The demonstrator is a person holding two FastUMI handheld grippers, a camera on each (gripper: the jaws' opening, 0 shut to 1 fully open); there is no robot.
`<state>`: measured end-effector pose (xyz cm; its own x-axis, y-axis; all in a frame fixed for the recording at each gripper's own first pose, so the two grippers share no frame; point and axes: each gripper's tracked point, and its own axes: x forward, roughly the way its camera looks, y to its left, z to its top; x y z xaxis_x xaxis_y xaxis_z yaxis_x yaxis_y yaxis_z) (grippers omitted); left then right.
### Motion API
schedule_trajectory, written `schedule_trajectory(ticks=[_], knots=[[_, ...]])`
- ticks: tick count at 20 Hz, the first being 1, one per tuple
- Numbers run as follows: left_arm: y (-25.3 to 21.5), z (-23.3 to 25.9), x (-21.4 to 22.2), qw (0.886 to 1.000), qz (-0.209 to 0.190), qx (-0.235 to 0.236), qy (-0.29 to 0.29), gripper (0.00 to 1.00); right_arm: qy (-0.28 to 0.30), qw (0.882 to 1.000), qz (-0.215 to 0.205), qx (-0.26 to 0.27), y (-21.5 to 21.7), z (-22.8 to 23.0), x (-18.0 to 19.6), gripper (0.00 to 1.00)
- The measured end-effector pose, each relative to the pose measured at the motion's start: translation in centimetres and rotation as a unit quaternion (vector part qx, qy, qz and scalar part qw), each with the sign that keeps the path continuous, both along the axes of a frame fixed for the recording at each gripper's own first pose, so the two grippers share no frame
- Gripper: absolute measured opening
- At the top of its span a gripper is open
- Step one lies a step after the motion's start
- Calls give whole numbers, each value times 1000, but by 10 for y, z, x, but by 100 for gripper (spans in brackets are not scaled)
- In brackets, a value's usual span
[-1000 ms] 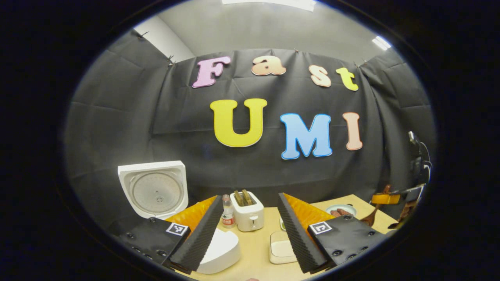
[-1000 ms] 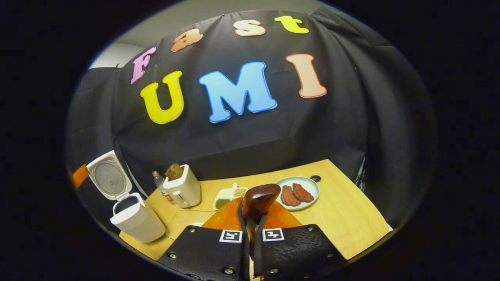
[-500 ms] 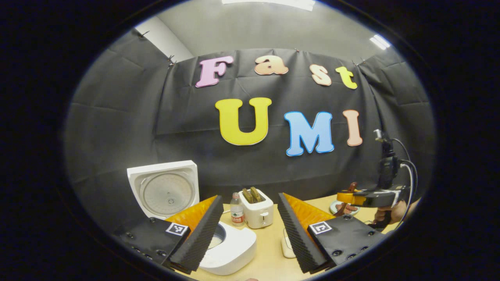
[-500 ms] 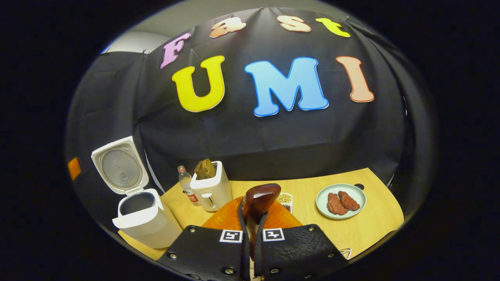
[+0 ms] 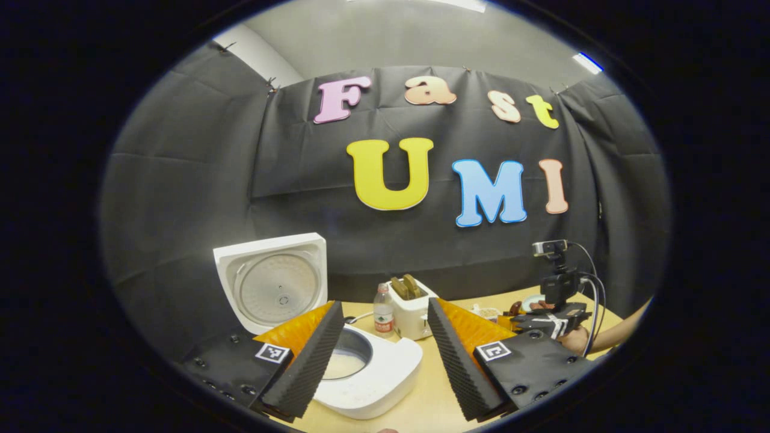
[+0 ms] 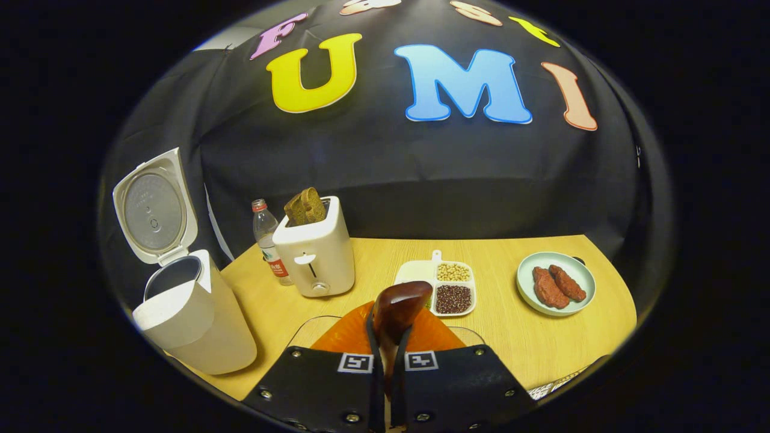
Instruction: Close the left gripper, press the button to open the rice cooker; take a wooden spoon from the chopstick holder with the right hand, scoop a spoonful of rice and pour it into the rice cooker, then put the wooden spoon back into the chopstick holder.
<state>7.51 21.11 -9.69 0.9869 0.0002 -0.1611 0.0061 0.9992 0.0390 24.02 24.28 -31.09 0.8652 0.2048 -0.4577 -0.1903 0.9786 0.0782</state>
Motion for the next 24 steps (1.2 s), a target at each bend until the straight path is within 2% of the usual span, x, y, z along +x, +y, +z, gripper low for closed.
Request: schedule_trajectory(ticks=[3, 4, 5, 9, 12, 14, 16, 19, 22, 24], knots=[[10, -9, 1, 1000, 4, -3, 5, 99, 20, 999, 24, 13, 24, -7, -15, 5], [11, -11, 0, 1000, 6, -6, 7, 97, 26, 999, 22, 23, 27, -8, -20, 5], [13, -14, 0, 1000, 7, -8, 8, 99, 34, 998, 17, 43, 31, -9, -24, 5], [15, -20, 0, 1000, 8, -10, 13, 97, 77, 986, -18, 148, 28, -12, -30, 5], [18, -16, -1, 1000, 13, -2, 5, 99, 109, 957, -74, 259, 5, -14, -27, 5], [18, -16, -1, 1000, 13, -4, 7, 96, 105, 941, -105, 305, -17, -6, -24, 5], [16, -16, -1, 1000, 11, -12, 8, 99, 98, 925, -120, 346, -35, 6, -24, 5], [19, -16, 1, 1000, 16, -9, 5, 97, 87, 889, -145, 425, -58, 31, -24, 4], [15, -16, 2, 1000, 9, -13, 2, 94, 77, 864, -148, 476, -71, 57, -29, 4], [15, -17, 4, 1000, 7, -12, 2, 99, 70, 847, -145, 507, -74, 76, -35, 4]])
